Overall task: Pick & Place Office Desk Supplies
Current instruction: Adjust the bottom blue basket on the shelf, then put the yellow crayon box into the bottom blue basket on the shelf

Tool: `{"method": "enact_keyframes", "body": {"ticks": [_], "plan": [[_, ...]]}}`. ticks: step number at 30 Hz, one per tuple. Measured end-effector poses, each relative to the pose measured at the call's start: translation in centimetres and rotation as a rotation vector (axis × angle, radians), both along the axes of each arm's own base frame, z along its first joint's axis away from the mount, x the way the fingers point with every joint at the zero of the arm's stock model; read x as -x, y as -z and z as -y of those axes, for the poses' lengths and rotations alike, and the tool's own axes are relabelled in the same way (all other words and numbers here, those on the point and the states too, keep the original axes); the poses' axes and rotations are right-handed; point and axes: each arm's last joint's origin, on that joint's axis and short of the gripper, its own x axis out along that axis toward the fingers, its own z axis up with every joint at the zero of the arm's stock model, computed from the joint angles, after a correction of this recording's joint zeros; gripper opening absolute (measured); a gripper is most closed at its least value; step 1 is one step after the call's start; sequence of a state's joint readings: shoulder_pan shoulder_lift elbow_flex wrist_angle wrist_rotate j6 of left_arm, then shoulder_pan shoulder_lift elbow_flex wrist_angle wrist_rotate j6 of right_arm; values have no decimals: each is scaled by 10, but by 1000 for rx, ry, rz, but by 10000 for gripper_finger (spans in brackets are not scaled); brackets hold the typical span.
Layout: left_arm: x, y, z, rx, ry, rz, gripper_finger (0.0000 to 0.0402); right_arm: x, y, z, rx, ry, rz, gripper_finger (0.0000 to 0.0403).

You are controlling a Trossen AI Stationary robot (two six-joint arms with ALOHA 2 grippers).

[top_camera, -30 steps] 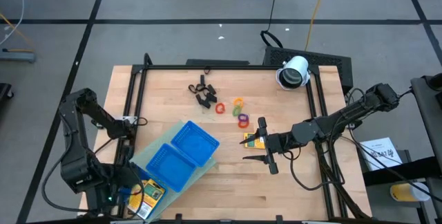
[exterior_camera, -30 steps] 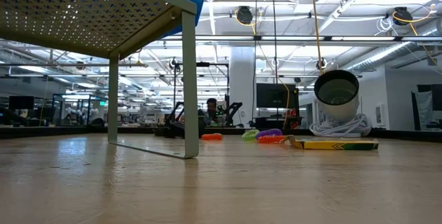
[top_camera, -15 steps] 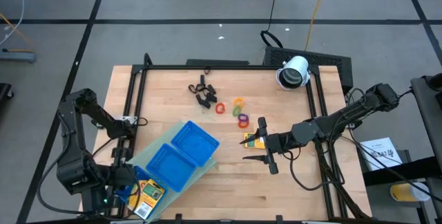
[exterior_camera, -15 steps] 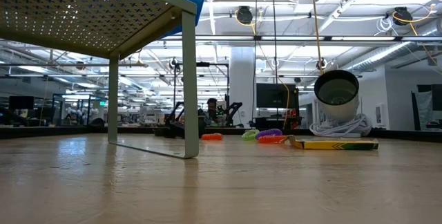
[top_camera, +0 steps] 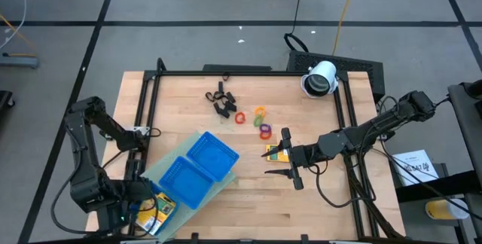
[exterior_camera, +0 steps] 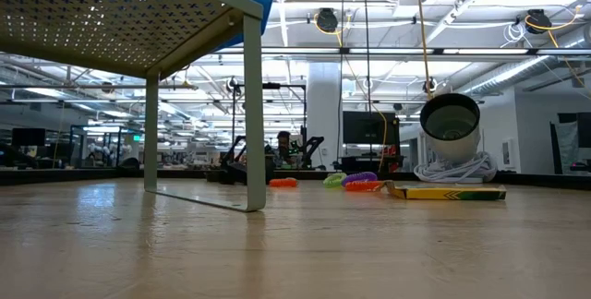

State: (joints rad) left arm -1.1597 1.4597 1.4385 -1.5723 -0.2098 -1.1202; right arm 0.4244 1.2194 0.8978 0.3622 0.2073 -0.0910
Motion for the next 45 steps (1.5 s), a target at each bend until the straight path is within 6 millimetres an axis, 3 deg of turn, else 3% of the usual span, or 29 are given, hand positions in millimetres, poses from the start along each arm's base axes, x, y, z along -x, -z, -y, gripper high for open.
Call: {"method": "enact_keyframes", "body": {"ticks": [13,25,33,39,45], "plan": [[-12,-1,-6,-96,117,106,71,0,0,0,-1,0,0,212],[-16,-1,-8,-105,113,113,71,0,0,0,-19,1,-5,212],[-15,-22,-6,28,-1,163,72,0,0,0,-19,1,-5,212],[-12,-49,-1,224,57,391,72,0,1,0,-18,2,-17,212],[-6,-86,-5,338,20,825,72,1,14,1,-44,17,-160,212]]}}
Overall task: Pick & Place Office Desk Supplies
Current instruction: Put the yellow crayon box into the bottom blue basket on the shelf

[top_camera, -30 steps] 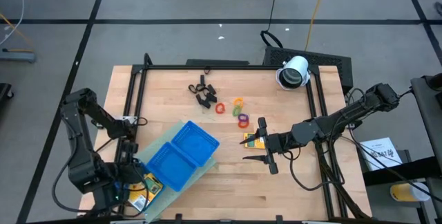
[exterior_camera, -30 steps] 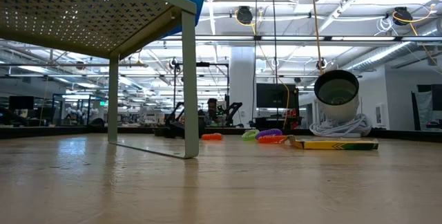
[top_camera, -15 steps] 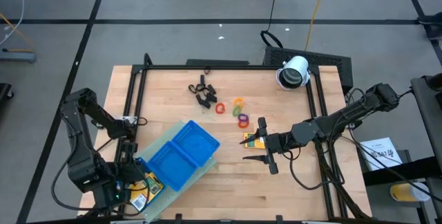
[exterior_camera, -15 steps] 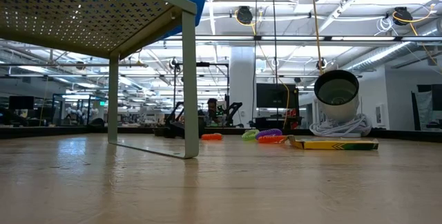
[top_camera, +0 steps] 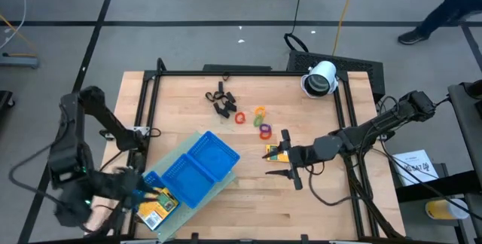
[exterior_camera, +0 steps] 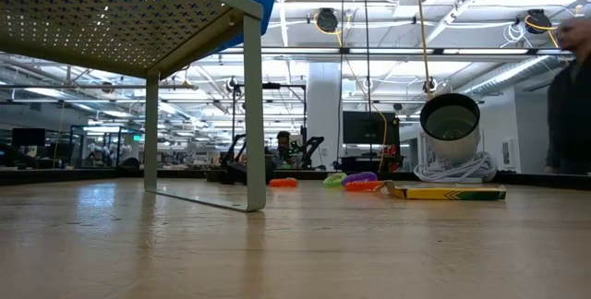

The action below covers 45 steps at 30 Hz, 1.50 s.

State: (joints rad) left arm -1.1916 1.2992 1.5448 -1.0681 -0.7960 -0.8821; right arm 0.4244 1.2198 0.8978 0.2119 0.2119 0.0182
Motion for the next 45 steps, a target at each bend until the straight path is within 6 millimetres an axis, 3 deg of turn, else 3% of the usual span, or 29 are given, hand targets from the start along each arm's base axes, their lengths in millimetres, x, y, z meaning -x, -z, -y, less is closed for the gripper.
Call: {"method": "enact_keyframes", "body": {"ticks": [6,12,19,27,32,36,45], "plan": [[0,-9,-7,-75,-170,210,72,6,32,8,69,185,-295,212],[-12,10,-6,-130,-269,258,72,15,75,31,45,361,-444,223],[-41,33,-6,-3,-334,290,72,18,124,59,-70,328,-489,284],[-73,19,-17,-49,-281,353,72,-2,165,55,32,275,-588,299],[-82,19,-25,-118,-290,353,72,-17,180,44,71,275,-611,292],[-88,19,-30,-124,-277,340,72,-26,184,43,131,401,-589,291],[-96,25,-39,-119,-230,272,72,-20,194,47,94,591,-648,255]]}}
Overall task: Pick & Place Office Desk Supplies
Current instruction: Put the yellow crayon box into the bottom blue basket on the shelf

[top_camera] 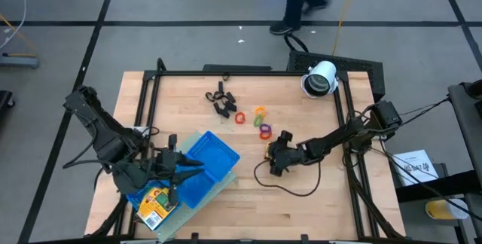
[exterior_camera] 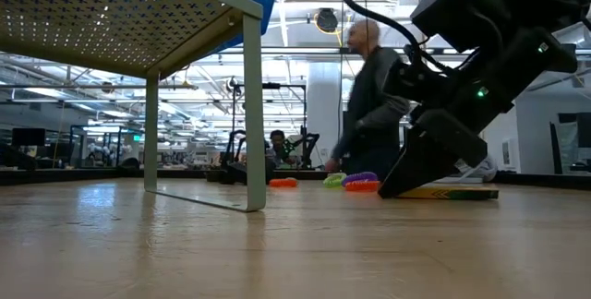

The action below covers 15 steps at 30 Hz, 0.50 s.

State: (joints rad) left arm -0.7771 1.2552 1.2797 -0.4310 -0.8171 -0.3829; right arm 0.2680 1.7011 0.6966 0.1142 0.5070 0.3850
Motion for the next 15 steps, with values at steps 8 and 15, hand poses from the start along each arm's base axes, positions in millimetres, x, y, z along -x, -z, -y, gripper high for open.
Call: {"method": "enact_keyframes", "body": {"ticks": [8,15], "plan": [[-3,1,-5,-16,-7,-15,72,2,1,-1,-29,61,17,151],[-4,3,-6,-28,-10,-26,72,0,0,-2,-34,56,45,50]]}}
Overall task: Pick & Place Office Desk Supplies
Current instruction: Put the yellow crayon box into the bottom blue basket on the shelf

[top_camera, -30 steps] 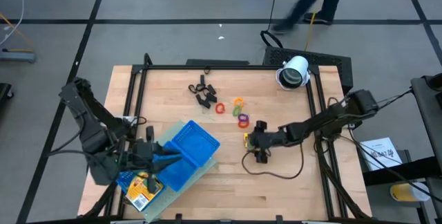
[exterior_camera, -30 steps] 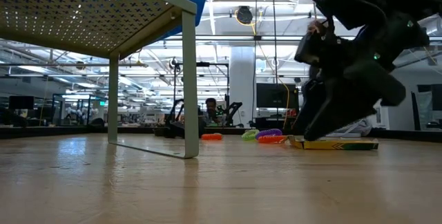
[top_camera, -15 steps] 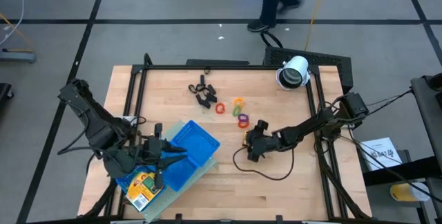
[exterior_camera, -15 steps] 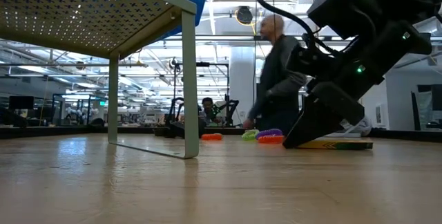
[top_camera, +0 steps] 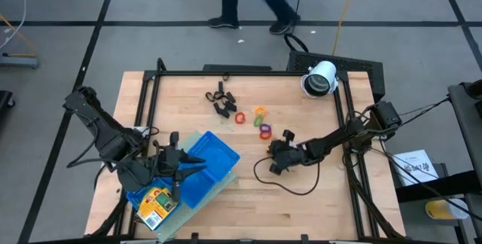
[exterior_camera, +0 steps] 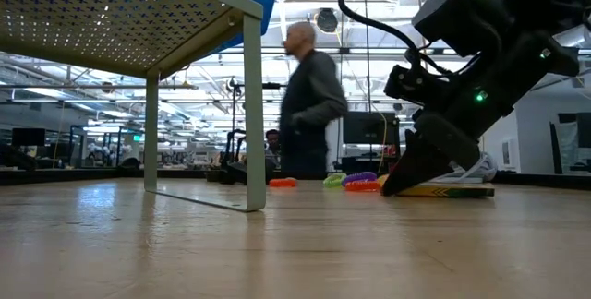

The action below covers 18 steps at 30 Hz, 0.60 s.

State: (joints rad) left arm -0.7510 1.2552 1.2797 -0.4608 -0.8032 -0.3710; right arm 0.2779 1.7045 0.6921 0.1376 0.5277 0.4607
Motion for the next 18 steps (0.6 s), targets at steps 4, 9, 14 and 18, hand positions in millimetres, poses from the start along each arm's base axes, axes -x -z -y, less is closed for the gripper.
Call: {"method": "enact_keyframes", "body": {"ticks": [4,9,14,18], "plan": [[0,1,0,-5,0,-7,72,-3,-2,-2,10,-29,38,7],[0,1,0,-4,-1,-7,72,-8,-7,-8,-7,-69,101,2],[0,1,0,-8,0,-8,72,-15,-27,-18,-68,-178,254,0],[0,1,0,-12,-1,-12,72,-12,-58,-25,-59,-248,387,0]]}}
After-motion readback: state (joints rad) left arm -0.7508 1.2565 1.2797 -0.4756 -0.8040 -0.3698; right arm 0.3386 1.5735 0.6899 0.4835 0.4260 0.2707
